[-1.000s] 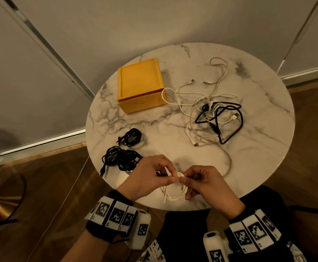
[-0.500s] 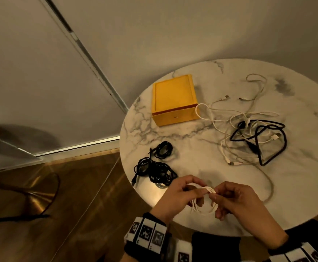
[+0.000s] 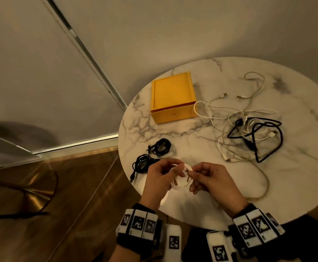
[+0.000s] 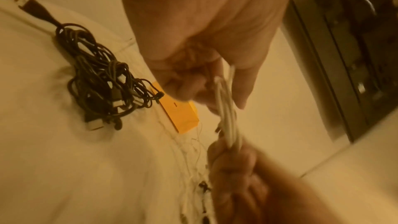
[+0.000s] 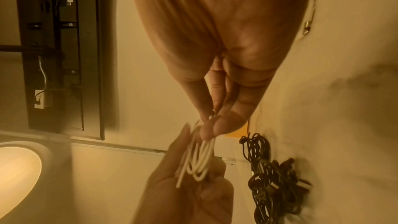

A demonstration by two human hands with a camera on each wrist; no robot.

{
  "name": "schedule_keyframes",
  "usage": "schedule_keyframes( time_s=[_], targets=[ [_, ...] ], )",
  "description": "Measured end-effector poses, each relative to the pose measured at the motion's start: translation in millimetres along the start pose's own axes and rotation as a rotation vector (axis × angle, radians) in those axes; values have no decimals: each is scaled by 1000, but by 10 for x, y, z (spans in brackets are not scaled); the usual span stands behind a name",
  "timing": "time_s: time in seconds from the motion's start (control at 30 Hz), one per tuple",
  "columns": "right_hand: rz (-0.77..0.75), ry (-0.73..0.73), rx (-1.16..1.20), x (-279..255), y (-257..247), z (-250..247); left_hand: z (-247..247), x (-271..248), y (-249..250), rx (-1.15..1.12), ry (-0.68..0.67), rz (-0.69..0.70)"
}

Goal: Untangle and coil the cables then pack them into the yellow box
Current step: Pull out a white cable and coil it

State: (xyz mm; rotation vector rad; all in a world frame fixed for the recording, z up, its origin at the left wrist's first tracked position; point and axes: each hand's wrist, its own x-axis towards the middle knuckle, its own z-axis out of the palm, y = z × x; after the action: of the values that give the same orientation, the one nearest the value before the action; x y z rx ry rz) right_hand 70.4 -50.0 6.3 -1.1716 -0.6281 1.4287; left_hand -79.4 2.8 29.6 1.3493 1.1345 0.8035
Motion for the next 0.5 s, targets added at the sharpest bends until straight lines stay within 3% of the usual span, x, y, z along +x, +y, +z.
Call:
schedule_keyframes(
  time_s=[0.2, 0.5],
  targets=[
    [-8, 3, -40, -25, -2, -113, -126, -48, 37, -61, -136, -113],
    [3, -7, -65, -127, 53, -116, -64, -154, -76, -2, -25, -110]
  ],
)
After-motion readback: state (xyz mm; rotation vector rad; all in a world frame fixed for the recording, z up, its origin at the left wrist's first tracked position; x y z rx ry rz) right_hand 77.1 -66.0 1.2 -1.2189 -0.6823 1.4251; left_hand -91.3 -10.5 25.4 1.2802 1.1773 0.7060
